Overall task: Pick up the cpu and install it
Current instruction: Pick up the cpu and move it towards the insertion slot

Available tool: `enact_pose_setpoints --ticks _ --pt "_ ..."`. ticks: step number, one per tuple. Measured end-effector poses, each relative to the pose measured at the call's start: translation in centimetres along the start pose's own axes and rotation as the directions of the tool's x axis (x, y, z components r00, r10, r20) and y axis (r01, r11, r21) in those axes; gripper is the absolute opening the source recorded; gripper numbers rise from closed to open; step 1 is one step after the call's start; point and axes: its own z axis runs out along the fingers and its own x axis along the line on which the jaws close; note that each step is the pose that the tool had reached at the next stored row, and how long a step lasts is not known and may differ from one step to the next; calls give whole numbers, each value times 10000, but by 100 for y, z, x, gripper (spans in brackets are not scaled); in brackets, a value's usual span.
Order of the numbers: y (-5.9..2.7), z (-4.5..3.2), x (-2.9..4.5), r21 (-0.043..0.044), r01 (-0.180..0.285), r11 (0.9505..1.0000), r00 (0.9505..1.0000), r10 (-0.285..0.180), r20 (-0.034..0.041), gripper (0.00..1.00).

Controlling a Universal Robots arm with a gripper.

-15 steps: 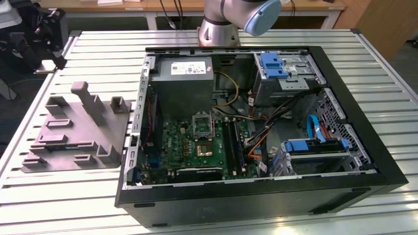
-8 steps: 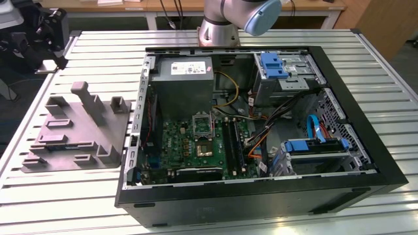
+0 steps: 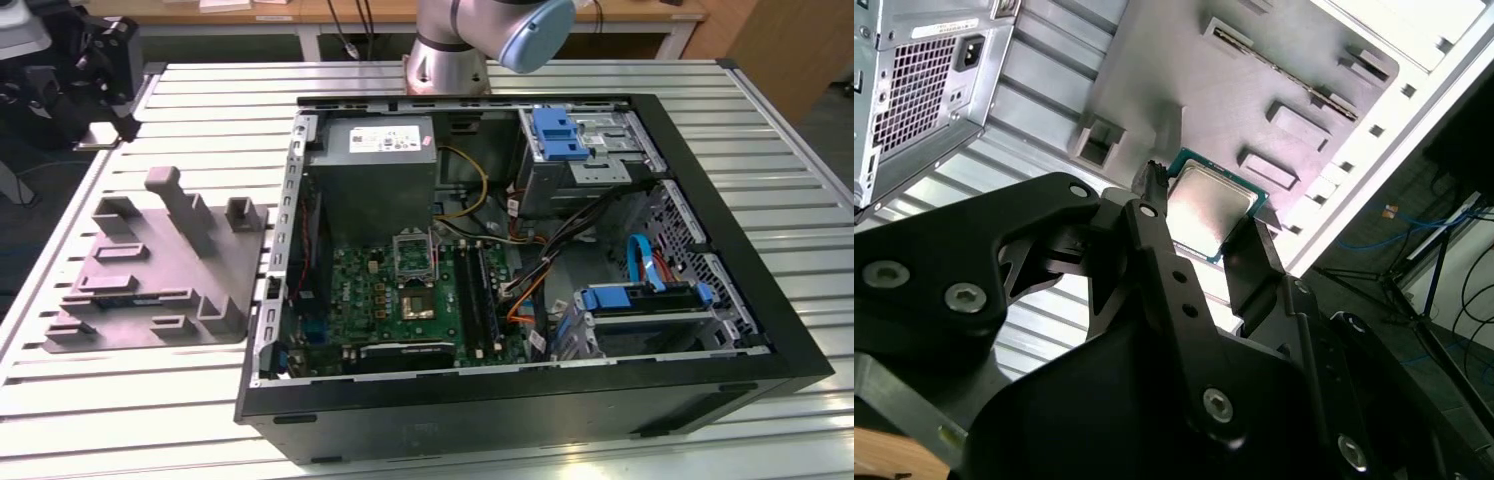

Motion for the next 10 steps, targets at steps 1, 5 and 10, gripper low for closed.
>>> enact_pose_setpoints --ticks 1,5,10 --pt "0 0 -2 0 0 10000 10000 0 0 47" --pt "0 0 -11 0 0 10000 10000 0 1 47" --pt "1 1 -26 0 0 10000 10000 0 0 47"
